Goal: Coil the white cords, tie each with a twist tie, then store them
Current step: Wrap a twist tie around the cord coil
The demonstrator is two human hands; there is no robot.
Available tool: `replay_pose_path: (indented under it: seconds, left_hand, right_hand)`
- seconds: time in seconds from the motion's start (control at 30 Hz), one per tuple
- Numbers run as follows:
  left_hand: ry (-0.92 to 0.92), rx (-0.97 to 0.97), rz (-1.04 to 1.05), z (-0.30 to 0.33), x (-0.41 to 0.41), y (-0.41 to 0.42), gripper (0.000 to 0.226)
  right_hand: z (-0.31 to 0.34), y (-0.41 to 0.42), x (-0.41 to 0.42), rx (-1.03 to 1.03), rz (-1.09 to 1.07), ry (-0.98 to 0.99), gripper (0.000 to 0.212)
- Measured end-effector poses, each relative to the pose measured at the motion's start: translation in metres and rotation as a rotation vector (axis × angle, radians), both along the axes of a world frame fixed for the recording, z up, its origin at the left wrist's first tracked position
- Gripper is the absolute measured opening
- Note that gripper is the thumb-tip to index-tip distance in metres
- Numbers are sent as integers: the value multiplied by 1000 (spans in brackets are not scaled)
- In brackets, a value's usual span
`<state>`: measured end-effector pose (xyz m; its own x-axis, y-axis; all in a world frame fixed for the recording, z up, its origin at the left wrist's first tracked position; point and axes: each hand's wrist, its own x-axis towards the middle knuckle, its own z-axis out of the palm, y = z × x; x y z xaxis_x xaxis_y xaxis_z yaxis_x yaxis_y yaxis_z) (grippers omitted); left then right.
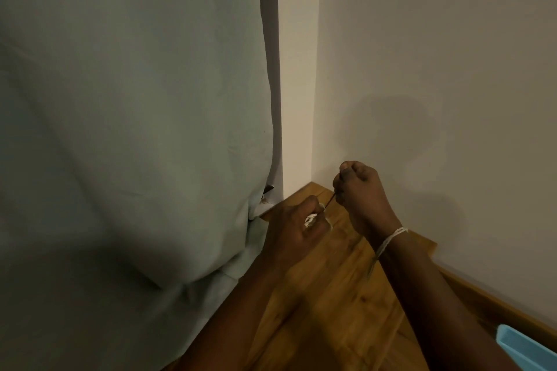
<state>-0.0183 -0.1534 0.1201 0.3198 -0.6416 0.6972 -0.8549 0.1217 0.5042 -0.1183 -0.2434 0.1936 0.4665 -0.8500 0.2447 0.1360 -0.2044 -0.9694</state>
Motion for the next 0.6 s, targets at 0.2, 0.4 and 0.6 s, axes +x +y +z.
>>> replay_pose_path:
  seconds: [0.2,0.4,0.6]
  left_hand:
    - [150,56,84,0,3,-6,43]
    - [517,15,8,-2,12,-3,8]
    - [836,-53,-54,-1,10,-1,14]
  right_hand:
    - [-4,7,-4,-88,60,-40,28]
    - [-1,10,-19,156,288,-106,19]
    - [-16,13,-18,279,234,-47,27]
